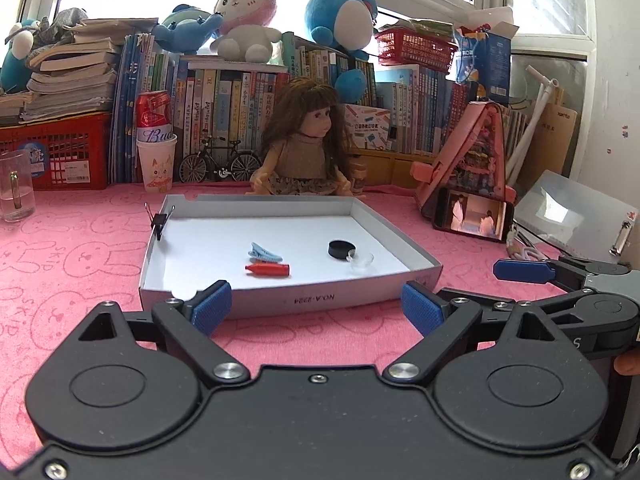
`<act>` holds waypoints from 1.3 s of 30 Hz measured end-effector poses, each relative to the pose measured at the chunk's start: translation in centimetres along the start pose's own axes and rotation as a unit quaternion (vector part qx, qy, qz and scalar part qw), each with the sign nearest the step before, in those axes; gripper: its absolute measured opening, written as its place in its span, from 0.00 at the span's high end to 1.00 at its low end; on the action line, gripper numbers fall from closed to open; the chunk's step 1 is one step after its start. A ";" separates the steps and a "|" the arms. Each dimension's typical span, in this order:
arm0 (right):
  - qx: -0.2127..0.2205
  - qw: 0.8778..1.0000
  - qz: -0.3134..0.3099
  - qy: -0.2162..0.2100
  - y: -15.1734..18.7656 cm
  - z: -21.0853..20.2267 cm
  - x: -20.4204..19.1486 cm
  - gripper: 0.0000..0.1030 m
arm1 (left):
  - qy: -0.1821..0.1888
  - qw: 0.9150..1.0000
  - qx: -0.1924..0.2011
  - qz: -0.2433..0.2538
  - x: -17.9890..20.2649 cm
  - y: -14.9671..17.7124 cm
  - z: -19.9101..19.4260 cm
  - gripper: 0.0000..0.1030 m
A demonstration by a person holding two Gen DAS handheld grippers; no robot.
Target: Organize rigid objects
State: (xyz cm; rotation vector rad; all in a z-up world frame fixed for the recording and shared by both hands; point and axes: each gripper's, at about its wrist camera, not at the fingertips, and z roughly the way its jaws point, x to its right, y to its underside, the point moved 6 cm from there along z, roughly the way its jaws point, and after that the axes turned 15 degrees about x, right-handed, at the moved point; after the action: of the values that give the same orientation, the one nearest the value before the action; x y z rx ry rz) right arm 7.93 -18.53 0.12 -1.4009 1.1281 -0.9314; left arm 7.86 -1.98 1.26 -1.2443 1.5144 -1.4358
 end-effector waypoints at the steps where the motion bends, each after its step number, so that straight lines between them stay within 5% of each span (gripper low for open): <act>1: -0.004 1.000 -0.006 -0.001 0.3 -0.4 -0.2 0.02 | 0.001 1.000 -0.003 0.001 -0.1 0.2 -0.3 0.11; 5: -0.012 0.999 -0.031 0.000 1.4 -1.7 -0.6 0.03 | 0.001 1.000 -0.012 0.013 -0.2 1.2 -1.4 0.12; 9: -0.025 0.999 -0.035 -0.001 2.5 -2.9 -0.6 0.15 | -0.005 0.999 -0.021 0.027 -0.4 2.5 -2.5 0.18; 17: -0.049 0.998 -0.040 -0.002 4.0 -5.0 -0.2 0.36 | 0.030 0.997 -0.052 0.043 -0.4 4.2 -4.3 0.56; 20: -0.053 0.998 -0.045 -0.007 4.4 -5.4 -0.2 0.36 | 0.041 0.996 -0.062 0.043 -0.1 4.6 -4.8 0.60; 27: -0.058 0.997 -0.048 -0.006 5.0 -5.5 -0.4 0.37 | 0.062 0.995 -0.069 0.044 1.1 5.1 -5.3 0.61; 39: -0.060 0.997 -0.035 -0.013 5.3 -5.4 -0.8 0.37 | 0.028 0.994 -0.090 0.054 1.0 6.3 -4.1 0.60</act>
State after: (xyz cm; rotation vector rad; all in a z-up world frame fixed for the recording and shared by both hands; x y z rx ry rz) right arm 1.79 -19.05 -4.38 -1.5545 1.1378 -0.9042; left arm 2.63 -2.09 -4.17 -1.2165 1.7541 -1.2964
